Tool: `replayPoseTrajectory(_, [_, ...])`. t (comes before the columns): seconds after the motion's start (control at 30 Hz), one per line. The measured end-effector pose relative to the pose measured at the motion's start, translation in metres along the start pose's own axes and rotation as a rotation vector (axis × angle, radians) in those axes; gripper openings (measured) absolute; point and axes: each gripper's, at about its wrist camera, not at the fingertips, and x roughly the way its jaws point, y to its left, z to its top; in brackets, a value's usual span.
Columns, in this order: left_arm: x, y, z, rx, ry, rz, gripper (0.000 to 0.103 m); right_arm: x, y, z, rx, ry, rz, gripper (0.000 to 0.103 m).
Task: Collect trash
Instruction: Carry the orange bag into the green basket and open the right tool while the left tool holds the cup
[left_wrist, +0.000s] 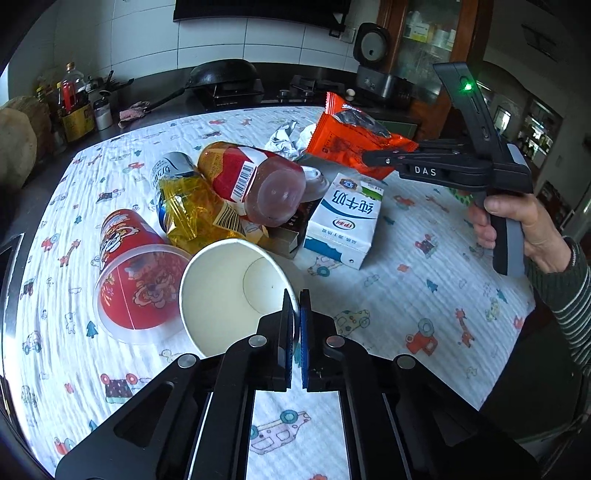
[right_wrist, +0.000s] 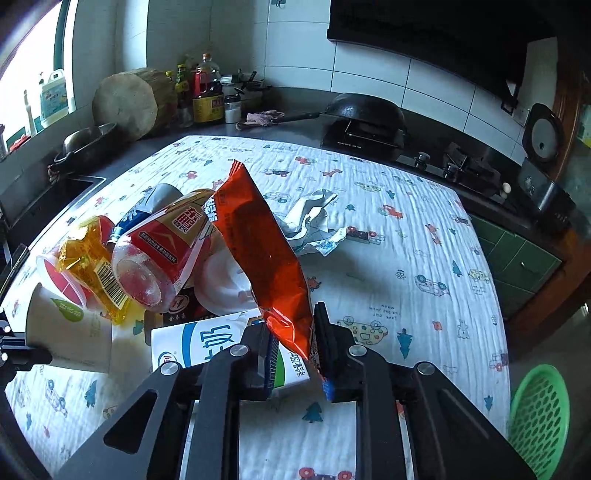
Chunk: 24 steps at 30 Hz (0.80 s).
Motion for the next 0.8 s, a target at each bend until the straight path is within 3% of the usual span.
replayPoseTrajectory(0.4, [-0.011,-0.029,0.016,0.049,-0.041,-0.078,0.002,-0.056,-0.031,-0.028,0.099,-0.046,-0.061,0.016])
replayPoseTrajectory(0.57, [-0.012,-0.054,0.035,0.094,-0.068,-0.151,0.002,-0.083,-0.06,-0.048,0.157,-0.058,-0.137,0.016])
replayPoseTrajectory(0.8, [-0.006,-0.092,0.066,0.157,-0.108,-0.244,0.002,-0.117,-0.132,-0.089,0.288,-0.032,-0.308,0.016])
